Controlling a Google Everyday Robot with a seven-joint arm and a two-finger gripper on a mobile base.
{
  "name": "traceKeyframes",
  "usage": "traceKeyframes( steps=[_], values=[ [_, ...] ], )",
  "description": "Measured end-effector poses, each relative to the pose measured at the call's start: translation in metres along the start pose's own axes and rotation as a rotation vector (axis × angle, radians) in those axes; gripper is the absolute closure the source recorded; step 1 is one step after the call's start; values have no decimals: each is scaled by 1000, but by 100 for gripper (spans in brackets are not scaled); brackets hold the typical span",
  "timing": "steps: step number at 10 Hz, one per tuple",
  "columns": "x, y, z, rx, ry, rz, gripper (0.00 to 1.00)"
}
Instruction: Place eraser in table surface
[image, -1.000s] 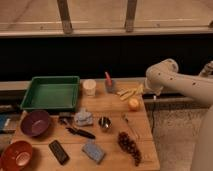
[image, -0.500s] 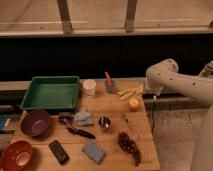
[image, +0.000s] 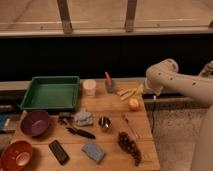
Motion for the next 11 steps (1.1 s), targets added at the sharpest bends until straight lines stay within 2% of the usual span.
traceKeyframes(
  steps=[3, 5, 9, 10, 11],
  values=[
    [1, 4, 0, -7, 0, -19, 30],
    [11, 27, 0, -28, 0, -84, 30],
    [36, 139, -4, -110, 1, -291, 30],
    [53, 174, -10, -135, -2, -371, 30],
    [68, 194, -14, -151, 1, -429, 30]
  ],
)
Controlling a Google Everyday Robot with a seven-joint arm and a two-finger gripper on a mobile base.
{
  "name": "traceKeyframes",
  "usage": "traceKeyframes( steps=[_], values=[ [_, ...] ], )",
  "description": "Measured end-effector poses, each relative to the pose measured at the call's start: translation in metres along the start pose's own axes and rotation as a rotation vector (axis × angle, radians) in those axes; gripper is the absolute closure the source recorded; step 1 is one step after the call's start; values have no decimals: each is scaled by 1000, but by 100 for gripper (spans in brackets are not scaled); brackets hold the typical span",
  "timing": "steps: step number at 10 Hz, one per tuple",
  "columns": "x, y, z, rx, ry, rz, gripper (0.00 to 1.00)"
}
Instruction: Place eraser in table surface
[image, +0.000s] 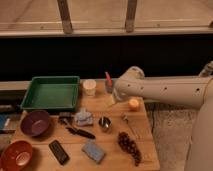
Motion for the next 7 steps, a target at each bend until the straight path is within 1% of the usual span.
traceKeyframes(
  steps=[1, 2, 3, 4, 6, 7],
  values=[
    [5, 24, 0, -15, 7, -58, 30],
    [8, 41, 0, -27, 10, -101, 30],
    [8, 43, 0, -28, 10, -107, 30],
    [10, 38, -1, -23, 12, -100, 30],
    [8, 41, 0, -26, 11, -105, 30],
    [9, 38, 0, -24, 20, -106, 30]
  ],
)
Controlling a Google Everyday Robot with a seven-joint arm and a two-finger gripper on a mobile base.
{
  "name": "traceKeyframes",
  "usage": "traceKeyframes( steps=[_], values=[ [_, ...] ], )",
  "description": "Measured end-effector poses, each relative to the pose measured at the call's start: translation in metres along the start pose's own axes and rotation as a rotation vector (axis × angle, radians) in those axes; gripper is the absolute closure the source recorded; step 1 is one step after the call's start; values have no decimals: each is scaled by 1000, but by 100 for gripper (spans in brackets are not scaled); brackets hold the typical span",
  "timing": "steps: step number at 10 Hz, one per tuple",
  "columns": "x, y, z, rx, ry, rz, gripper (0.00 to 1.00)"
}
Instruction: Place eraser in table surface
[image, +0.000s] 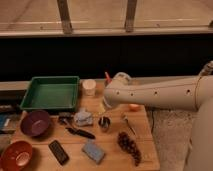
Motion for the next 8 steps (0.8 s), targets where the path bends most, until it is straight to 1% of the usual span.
traceKeyframes(
  steps=[1, 2, 3, 4, 5, 6, 7, 8],
  values=[
    [-4, -4, -1, -21, 26, -3, 30],
    [-15, -7, 2, -41, 51, -23, 30],
    [-23, -5, 3, -50, 61, -45, 30],
    [-34, 2, 4, -58, 70, -78, 30],
    [-46, 16, 6, -67, 77, -117, 30],
    [-57, 37, 7, -77, 82, -164, 30],
    [-59, 59, 6, -82, 89, -214, 30],
    [-56, 80, 5, -82, 94, -251, 30]
  ],
)
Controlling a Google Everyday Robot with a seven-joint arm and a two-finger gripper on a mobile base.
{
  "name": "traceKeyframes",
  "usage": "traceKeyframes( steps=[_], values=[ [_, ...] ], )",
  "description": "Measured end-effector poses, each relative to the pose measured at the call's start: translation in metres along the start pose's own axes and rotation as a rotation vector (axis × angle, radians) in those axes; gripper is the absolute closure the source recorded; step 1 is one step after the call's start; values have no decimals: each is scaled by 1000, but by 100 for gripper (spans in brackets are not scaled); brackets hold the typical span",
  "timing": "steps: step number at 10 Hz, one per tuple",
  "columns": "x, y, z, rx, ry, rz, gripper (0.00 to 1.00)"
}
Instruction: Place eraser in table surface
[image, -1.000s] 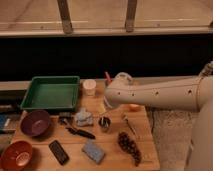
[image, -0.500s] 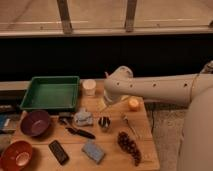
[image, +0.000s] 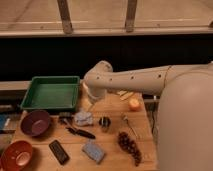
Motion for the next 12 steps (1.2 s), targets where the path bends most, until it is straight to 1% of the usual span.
traceKeyframes(
  steps=[1, 3, 4, 6, 8, 9, 10, 11, 12],
  values=[
    [1, 23, 1, 3, 3, -36, 30],
    [4, 75, 5, -16, 8, -122, 30],
    [6, 84, 6, -17, 10, -142, 30],
    [7, 83, 6, -15, 10, -141, 30],
    [7, 83, 8, -27, 17, -147, 30],
    [6, 86, 15, -48, 34, -170, 30],
    [2, 97, 26, -71, 47, -200, 30],
    [-1, 114, 41, -98, 60, -241, 30],
    [-3, 130, 51, -119, 67, -274, 30]
  ],
)
